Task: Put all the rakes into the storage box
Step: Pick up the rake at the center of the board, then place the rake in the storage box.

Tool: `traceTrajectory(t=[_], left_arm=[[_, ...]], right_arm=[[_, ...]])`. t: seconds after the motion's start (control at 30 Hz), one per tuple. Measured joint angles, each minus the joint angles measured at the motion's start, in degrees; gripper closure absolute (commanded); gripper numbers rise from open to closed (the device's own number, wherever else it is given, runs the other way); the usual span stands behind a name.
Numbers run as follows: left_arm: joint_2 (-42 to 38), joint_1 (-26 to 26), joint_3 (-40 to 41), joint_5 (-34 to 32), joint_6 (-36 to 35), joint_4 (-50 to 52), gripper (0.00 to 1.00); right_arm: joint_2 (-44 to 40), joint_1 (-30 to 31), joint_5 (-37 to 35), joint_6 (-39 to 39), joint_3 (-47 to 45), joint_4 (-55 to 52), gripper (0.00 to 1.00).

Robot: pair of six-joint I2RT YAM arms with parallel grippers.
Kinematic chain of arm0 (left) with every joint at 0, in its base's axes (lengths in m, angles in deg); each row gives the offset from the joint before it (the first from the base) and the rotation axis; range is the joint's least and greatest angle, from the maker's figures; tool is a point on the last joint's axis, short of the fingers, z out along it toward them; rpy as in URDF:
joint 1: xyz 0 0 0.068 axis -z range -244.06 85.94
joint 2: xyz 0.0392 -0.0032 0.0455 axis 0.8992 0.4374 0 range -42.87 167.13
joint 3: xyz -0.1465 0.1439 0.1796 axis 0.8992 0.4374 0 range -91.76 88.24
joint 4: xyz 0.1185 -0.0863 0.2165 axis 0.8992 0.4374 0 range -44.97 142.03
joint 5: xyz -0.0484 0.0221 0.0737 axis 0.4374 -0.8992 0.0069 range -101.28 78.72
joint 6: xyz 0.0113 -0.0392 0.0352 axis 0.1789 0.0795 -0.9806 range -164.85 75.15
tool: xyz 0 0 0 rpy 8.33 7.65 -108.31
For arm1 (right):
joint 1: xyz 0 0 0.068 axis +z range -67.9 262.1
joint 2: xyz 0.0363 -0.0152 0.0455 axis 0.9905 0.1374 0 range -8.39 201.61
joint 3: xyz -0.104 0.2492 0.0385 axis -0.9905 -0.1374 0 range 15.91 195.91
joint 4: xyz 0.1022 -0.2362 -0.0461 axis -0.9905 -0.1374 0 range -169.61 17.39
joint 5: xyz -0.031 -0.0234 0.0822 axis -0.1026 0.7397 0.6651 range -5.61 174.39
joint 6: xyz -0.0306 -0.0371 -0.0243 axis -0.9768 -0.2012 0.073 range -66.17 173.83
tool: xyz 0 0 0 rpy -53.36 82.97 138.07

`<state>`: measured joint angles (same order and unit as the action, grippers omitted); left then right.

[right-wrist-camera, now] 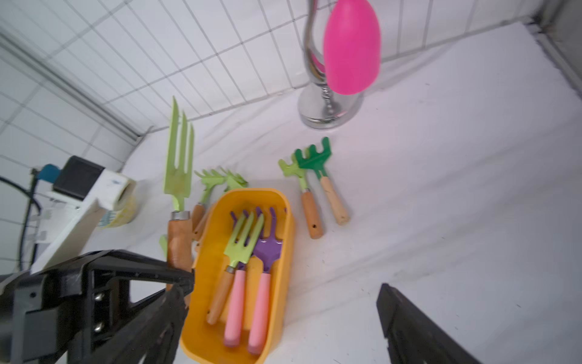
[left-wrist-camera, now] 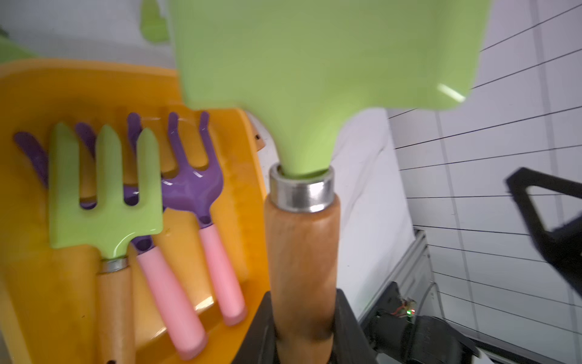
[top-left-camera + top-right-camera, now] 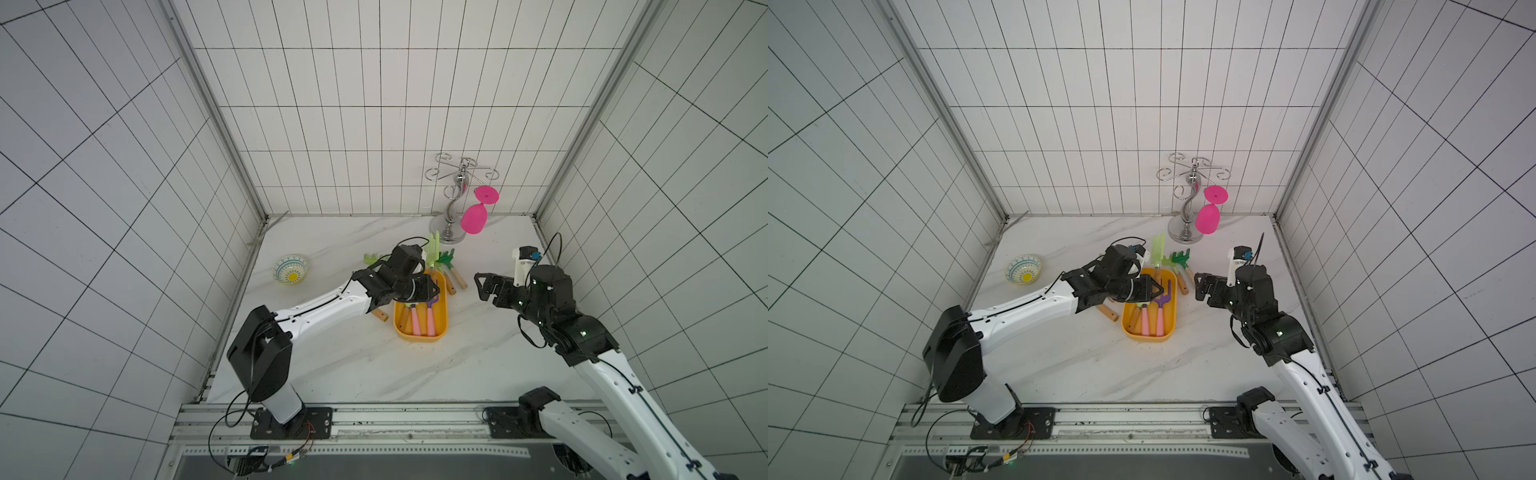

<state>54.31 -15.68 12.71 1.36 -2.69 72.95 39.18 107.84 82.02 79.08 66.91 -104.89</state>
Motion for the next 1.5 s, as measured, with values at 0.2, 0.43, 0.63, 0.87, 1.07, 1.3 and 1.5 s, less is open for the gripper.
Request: traceTrajectory(t=[0.2, 0.43, 0.63, 0.87, 1.07, 1.3, 1.5], left_arm=[[11.2, 3.3, -6.7, -8.8, 0.9, 14.9, 1.0], [16.6, 4.4, -12.0, -12.7, 3.0, 23.0, 1.0], [18.9, 4.6, -14.3, -13.0, 5.2, 26.5, 0.95], [23.4, 5.1, -19.8, -12.8, 6.0, 30.6, 0.93], [25.5, 6.0, -22.8, -12.3, 6.1, 32.4, 0.91], [26.0, 6.2, -23.8, -11.6, 6.2, 32.7, 0.5], [26.0, 7.0, -24.3, -11.3, 6.4, 32.8, 0.39]], right_arm=[[2.8, -1.0, -5.4, 1.2, -1.1, -5.7, 0.03], [3.0, -1.0, -5.8, 2.5, -3.1, -7.9, 0.03], [4.5, -1.0, -5.4, 2.9, -4.2, -8.1, 0.03], [6.2, -1.4, -4.3, 3.5, -5.2, -8.2, 0.04], [7.2, -1.4, -3.5, 4.0, -6.4, -8.0, 0.04], [8.0, -1.4, -2.8, 4.0, -6.9, -8.0, 0.03], [8.7, -1.4, -2.5, 3.7, -6.9, -7.9, 0.03]])
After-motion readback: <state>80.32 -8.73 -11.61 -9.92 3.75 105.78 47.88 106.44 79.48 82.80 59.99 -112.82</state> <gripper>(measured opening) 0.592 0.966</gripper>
